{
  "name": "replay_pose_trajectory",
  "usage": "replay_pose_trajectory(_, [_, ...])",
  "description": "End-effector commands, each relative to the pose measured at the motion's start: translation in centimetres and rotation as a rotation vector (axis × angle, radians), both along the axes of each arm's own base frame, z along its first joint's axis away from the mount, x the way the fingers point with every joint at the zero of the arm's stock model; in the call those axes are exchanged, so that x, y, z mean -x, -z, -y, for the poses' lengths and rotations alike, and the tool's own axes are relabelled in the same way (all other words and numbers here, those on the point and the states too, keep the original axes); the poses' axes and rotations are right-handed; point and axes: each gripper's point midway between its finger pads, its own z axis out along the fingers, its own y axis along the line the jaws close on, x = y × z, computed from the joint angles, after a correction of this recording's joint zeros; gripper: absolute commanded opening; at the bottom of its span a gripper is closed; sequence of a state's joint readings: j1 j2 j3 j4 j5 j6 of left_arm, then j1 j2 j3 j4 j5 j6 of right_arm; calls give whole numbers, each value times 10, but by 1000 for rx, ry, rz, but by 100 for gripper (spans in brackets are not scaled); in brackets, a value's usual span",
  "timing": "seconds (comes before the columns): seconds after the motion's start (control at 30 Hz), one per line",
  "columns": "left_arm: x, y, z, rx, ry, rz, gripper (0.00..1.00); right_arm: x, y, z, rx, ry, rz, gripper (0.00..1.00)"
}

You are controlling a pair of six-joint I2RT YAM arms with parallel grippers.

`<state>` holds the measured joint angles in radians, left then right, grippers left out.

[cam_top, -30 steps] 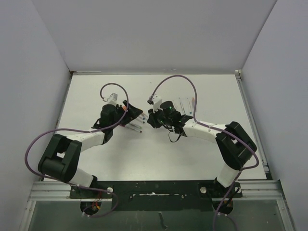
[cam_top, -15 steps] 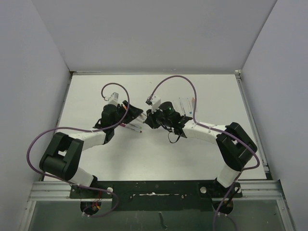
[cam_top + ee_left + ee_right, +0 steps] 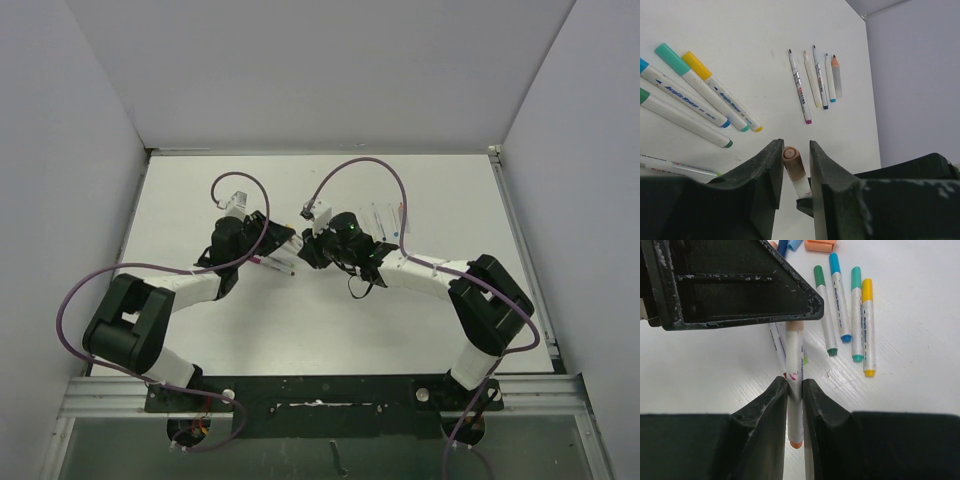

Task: Open the pen caps

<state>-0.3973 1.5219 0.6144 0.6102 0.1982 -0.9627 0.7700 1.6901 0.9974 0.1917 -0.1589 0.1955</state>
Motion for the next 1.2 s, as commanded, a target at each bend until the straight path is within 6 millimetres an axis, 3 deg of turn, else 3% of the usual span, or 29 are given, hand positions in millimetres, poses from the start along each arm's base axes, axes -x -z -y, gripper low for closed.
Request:
replay_pose_trajectory(0.0, [-10,-27,11,49,25,93,20,-1,-46,-14,-103,-35,104,0])
replay_pose_trajectory(0.13, [-10,-27,11,51,29,92,0,-1,-46,-14,-103,-34,107,0])
replay_pose_trajectory(0.17, [-10,-27,11,51,29,92,0,0,-46,-14,-100,-37,107,4])
replay_pose_trajectory(0.23, [-9,-27,11,54,31,91,0,-1,-46,-14,-99,-34,112,29])
replay_pose_trajectory(0.3, [-9,-28,12,58,32,93,0,-1,-47,-14,-96,-34,114,43])
replay_pose_trajectory(0.47, [-7,-35,17,73,46,103,0,-4,-44,-16,-85,-35,110,50])
replay_pose_trajectory(0.63, [-3,-41,21,78,58,113,0,-6,-44,-18,-86,-35,115,45])
replay_pose_trajectory(0.77, [-2,-42,23,79,63,116,0,-7,-45,-19,-89,-34,117,36])
replay_pose_trajectory(0.87, [-1,-42,24,80,64,115,0,-8,-45,-19,-91,-34,120,25])
replay_pose_trajectory(1.0, [-1,-43,22,78,54,116,0,-9,-44,-18,-88,-26,117,1])
replay_pose_trajectory(1.17, [-7,-44,11,65,-3,122,0,-4,-36,-12,-76,-15,96,0])
